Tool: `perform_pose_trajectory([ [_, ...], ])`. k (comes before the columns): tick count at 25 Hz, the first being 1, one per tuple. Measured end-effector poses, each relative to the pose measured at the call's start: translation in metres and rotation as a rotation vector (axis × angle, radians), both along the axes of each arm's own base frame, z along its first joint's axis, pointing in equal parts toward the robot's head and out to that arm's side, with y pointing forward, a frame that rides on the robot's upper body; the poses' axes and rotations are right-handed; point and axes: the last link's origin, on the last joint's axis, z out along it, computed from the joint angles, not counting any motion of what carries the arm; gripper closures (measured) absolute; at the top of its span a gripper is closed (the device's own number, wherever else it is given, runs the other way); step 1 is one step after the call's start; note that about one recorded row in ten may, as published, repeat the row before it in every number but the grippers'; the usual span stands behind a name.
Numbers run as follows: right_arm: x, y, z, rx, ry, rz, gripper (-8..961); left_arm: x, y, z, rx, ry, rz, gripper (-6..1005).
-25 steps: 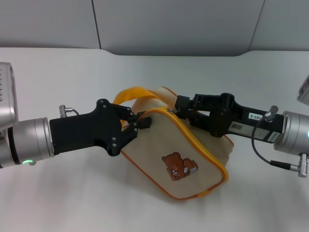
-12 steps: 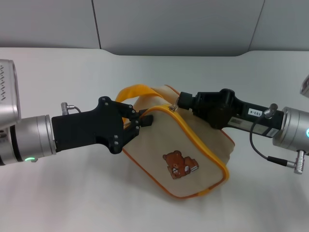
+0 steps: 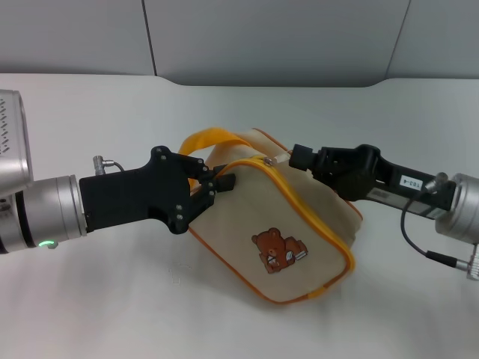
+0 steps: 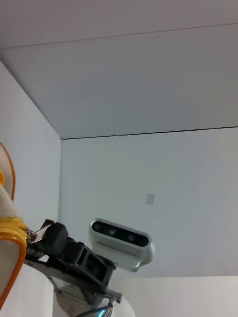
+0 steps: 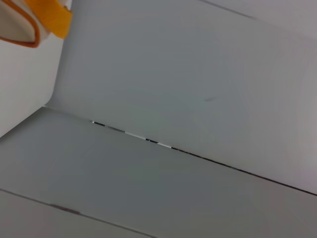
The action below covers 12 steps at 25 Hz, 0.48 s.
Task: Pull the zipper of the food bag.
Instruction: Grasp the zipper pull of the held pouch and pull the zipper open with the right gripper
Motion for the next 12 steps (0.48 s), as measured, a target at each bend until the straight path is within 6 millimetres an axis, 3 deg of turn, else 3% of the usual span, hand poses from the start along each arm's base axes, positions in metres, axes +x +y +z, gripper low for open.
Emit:
perform_pose_trajectory([
  [12, 0.013, -0.007, 0.002, 0.05, -0.026, -0.008, 954, -0.001, 0.0, 0.002, 0.017, -0.019, 0.014, 943],
])
